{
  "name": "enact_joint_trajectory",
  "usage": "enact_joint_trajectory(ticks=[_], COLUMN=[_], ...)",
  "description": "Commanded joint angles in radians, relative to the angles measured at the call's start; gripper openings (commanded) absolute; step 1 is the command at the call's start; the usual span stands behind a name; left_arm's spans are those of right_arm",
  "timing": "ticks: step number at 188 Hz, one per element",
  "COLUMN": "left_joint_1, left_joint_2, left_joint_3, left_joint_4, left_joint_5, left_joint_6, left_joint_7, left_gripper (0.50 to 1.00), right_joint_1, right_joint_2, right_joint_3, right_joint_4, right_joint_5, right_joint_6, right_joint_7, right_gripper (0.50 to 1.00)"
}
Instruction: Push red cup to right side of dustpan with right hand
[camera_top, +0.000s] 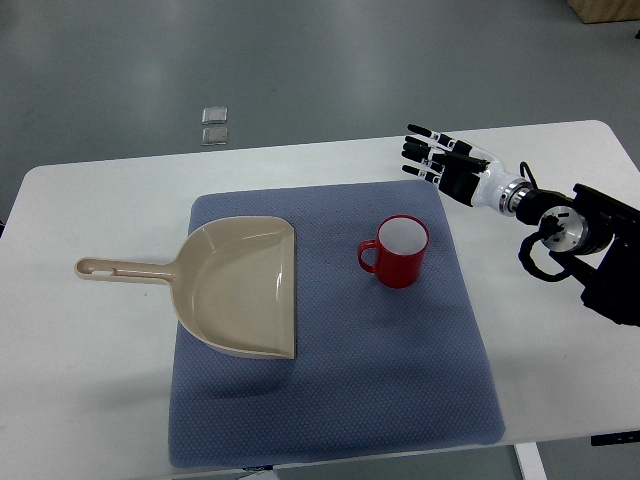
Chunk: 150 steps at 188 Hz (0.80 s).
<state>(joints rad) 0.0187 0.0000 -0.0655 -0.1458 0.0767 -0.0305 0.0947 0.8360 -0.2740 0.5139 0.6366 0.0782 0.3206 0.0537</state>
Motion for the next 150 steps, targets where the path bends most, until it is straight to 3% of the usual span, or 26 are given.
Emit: enact_joint_trajectory(ticks=[1, 150], left_joint_1=[0.000, 0.000], left_joint_2=[0.000, 0.000], left_joint_3=[0.000, 0.000], left_joint_4=[0.002, 0.000], left_joint_5=[0.000, 0.000], left_joint_6=[0.000, 0.001], left_joint_7=[0.000, -0.001], left_gripper=[1.000, 1.000], right_joint_1=[0.000, 0.028], right_joint_2=[0.001, -0.021], right_joint_3=[0.001, 0.021], right_joint_4=[0.000, 0.000], right_joint_5=[0.000, -0.014], right_joint_6=[0.000, 0.014], right_joint_7=[0.000, 0.005], right_gripper=[0.934, 0.934])
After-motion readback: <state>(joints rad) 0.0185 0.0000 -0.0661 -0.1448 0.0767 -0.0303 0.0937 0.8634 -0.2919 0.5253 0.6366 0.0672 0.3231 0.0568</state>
